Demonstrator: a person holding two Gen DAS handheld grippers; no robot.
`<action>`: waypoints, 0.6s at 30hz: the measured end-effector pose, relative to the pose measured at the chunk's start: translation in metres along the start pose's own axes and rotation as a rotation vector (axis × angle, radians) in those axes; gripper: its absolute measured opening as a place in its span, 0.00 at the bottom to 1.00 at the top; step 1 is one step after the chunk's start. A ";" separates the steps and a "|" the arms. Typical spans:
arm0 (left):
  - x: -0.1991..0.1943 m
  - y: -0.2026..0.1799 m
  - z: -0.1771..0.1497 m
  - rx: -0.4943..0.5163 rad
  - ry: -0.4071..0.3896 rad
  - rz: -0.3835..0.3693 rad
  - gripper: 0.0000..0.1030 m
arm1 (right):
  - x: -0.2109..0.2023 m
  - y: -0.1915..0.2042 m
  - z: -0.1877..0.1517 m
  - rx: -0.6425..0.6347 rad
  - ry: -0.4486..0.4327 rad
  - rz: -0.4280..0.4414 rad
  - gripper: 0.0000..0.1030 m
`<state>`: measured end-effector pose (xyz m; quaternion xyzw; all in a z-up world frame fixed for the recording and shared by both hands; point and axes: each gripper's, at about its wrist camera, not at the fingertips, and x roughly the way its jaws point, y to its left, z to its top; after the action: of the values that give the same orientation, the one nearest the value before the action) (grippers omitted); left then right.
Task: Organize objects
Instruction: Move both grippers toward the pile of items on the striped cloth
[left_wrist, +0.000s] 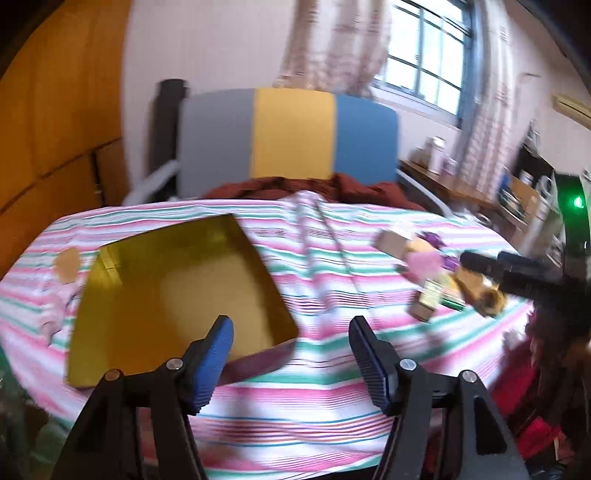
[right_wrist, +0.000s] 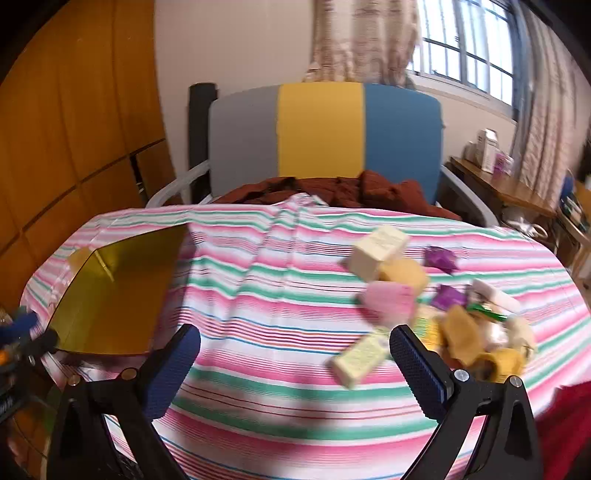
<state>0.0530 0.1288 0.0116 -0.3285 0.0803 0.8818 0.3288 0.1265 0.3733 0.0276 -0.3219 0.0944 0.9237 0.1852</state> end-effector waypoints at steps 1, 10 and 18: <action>0.007 -0.009 0.002 0.022 0.015 -0.004 0.64 | -0.006 -0.014 0.001 0.019 0.001 -0.017 1.00; 0.062 -0.076 0.007 0.197 0.142 -0.208 0.65 | -0.033 -0.128 -0.001 0.208 0.068 -0.171 1.00; 0.116 -0.125 0.014 0.255 0.230 -0.391 0.84 | -0.047 -0.176 -0.004 0.283 0.092 -0.222 1.00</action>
<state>0.0591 0.2916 -0.0415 -0.3917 0.1625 0.7412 0.5203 0.2334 0.5198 0.0442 -0.3429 0.1956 0.8595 0.3247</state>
